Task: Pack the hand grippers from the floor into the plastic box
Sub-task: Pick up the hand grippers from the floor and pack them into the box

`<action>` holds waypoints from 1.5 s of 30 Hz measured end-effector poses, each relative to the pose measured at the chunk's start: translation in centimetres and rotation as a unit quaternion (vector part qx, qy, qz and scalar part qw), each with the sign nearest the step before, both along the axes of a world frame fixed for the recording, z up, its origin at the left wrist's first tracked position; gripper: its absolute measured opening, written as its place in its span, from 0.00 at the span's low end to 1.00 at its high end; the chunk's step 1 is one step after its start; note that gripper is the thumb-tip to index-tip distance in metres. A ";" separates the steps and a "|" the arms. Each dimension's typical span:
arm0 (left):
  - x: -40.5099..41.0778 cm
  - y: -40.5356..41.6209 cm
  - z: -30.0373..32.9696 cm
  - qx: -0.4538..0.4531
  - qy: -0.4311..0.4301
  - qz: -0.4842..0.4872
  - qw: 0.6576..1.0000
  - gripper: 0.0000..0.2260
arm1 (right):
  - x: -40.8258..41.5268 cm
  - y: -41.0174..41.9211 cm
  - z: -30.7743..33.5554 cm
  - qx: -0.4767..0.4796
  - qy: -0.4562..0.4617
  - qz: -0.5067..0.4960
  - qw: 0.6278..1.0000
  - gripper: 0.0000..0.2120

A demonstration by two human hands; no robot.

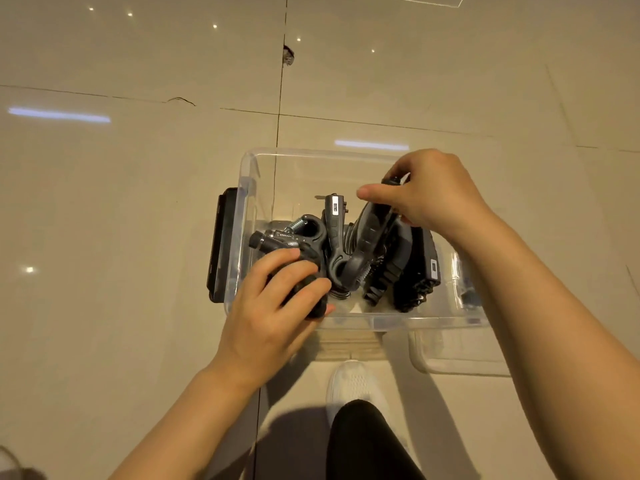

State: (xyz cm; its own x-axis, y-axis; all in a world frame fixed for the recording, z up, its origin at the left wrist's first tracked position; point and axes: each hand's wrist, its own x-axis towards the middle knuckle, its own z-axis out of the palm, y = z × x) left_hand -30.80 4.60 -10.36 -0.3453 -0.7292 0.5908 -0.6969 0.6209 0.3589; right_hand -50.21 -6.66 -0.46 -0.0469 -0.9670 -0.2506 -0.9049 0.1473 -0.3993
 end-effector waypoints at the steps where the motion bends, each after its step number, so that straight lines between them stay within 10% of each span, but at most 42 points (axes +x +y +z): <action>1: 0.0 0.0 0.0 0.005 0.003 0.009 1.000 0.14 | 0.3 -0.7 -0.7 0.004 0.031 0.004 1.000 0.26; 9: -0.9 -0.2 -0.1 0.027 0.006 0.074 0.997 0.10 | 3.6 -3.2 -6.6 -0.027 0.154 0.052 0.986 0.24; 36: -2.2 -2.6 1.7 0.061 0.071 0.113 0.989 0.11 | 0.2 4.0 -9.1 -0.136 -0.027 0.043 0.989 0.24; 45: -2.4 -3.1 0.8 0.254 -0.052 0.118 0.959 0.20 | -2.0 8.8 -8.9 -0.128 0.010 0.024 0.991 0.22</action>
State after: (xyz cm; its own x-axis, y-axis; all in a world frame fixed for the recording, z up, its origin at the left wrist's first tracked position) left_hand -33.19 1.50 -9.53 -0.1738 -0.9785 0.1106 -0.8446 0.2059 0.4942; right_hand -52.23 2.17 -9.32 -0.0025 -1.0000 0.0039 -0.9162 0.0007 -0.4007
